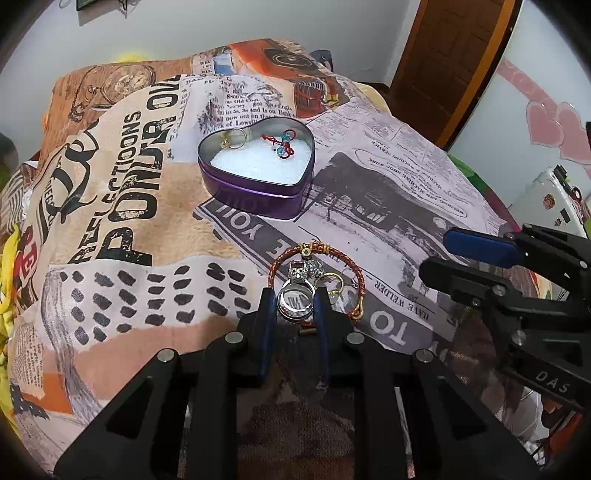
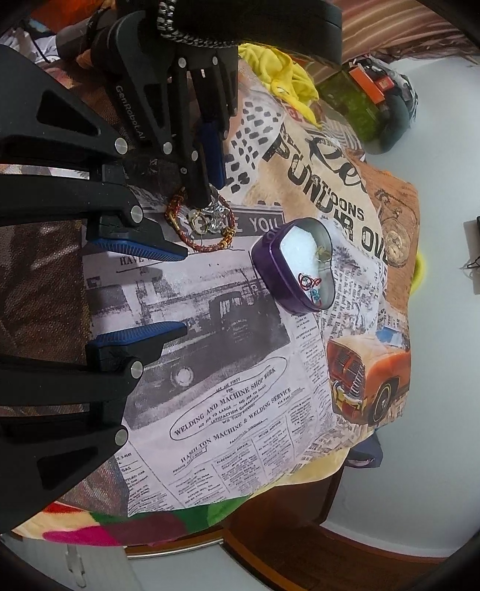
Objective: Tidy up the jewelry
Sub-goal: 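Grasp the silver ring with the left tool while the right tool grasps the charm bracelet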
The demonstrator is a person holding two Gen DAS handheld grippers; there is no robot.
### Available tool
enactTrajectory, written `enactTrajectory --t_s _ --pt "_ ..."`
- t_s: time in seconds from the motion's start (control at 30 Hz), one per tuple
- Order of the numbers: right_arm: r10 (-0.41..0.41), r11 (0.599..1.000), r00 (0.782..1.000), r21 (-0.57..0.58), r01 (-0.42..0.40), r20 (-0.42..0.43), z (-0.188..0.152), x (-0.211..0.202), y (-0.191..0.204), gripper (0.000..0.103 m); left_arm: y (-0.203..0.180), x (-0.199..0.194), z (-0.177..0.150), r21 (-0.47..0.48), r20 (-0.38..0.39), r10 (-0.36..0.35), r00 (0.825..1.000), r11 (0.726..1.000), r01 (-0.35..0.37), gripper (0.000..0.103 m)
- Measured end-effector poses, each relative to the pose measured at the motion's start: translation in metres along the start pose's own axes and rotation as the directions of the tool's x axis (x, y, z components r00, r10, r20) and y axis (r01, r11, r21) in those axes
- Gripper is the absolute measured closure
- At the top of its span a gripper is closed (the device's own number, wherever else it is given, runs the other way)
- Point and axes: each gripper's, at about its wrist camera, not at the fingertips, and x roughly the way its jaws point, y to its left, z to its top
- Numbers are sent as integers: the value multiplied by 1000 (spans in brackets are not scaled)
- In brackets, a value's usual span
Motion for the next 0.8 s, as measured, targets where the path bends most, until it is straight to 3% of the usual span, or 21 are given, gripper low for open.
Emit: enactTrajectory --t_s 0.43,0.8 --pt "41 998 999 -56 -41 -2 17 13 31 72 36 -38 -8 -58 95 32 995 998 -26 83" --pt "57 989 998 -136 -59 -14 29 35 60 74 62 -33 -21 -109 106 13 994 994 -1 83"
